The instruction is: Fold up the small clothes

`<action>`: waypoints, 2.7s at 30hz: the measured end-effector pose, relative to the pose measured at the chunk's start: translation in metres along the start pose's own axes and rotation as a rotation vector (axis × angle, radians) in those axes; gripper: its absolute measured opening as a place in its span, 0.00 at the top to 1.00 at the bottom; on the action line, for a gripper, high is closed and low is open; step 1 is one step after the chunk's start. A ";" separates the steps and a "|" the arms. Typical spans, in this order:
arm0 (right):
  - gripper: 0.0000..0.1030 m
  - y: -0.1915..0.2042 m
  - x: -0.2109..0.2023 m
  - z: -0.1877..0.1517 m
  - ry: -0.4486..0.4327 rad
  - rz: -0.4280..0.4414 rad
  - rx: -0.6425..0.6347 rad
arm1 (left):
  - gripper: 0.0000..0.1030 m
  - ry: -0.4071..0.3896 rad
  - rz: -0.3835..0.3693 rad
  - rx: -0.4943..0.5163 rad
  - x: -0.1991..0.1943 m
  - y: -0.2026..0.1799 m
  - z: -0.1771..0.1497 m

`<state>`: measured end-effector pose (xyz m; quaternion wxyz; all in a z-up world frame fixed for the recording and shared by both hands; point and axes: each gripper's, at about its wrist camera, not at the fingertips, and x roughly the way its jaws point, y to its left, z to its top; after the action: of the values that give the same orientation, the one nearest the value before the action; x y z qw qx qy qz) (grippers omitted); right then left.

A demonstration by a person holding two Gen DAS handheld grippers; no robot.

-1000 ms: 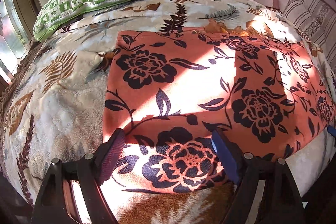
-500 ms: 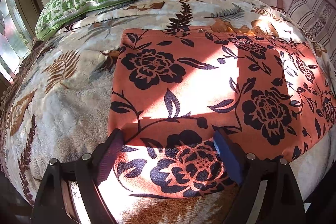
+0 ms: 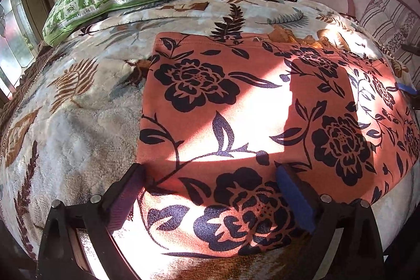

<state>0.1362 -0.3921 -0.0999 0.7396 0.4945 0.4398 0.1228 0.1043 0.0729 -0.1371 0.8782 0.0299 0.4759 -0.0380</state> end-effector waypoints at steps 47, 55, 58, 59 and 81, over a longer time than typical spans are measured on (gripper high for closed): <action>0.19 -0.071 -0.052 -0.113 -0.202 0.010 0.167 | 0.00 -0.044 -0.030 -0.028 -0.049 -0.054 0.016; 0.19 -0.063 -0.044 -0.108 -0.196 -0.043 0.090 | 0.00 -0.025 0.013 0.010 -0.020 -0.089 0.039; 0.19 -0.055 -0.045 -0.106 -0.202 -0.046 0.062 | 0.00 -0.030 0.018 0.003 -0.016 -0.092 0.043; 0.19 -0.050 -0.045 -0.106 -0.204 -0.051 0.049 | 0.00 -0.034 0.012 0.001 -0.015 -0.093 0.044; 0.19 -0.057 -0.033 -0.102 -0.173 -0.106 0.040 | 0.00 0.031 0.025 0.004 0.019 -0.092 0.036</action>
<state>0.0239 -0.3767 -0.1425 0.7703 0.4938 0.4022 0.0316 0.1363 -0.0223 -0.1348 0.8710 0.0383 0.4891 -0.0274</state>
